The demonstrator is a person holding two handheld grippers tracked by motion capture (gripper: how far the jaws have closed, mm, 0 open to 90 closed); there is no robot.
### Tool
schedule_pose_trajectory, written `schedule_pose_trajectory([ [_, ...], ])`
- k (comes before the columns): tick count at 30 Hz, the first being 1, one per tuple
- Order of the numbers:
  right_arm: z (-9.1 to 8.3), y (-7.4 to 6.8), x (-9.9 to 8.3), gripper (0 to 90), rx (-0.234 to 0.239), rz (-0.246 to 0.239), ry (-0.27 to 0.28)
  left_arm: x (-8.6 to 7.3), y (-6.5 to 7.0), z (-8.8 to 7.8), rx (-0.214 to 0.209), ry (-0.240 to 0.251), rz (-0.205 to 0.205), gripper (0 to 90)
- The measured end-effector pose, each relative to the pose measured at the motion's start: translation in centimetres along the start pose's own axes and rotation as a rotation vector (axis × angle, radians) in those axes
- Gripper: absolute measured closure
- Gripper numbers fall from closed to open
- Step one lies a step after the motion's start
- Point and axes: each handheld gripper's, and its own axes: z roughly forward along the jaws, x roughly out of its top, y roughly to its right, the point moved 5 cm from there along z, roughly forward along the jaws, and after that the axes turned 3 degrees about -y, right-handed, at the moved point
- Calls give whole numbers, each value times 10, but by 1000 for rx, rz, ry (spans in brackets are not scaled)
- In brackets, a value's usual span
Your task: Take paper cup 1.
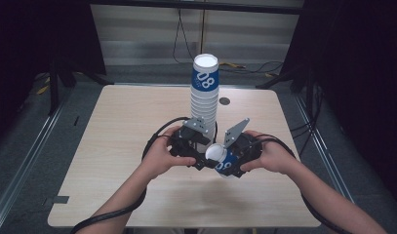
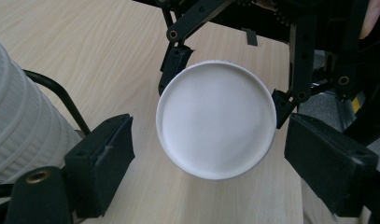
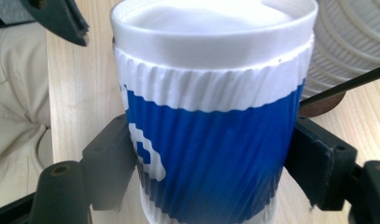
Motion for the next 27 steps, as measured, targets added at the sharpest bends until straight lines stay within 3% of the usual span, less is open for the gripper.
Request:
schedule_pose_trajectory([
  [2,1,-1,-1,226,-7,-10,-26,-1,1,1,0,0,0,156],
  [21,1,-5,0,225,-7,-59,-91,-2,4,8,2,-16,24,158],
  [27,1,-7,0,226,4,-51,-101,-3,3,10,8,-30,32,162],
])
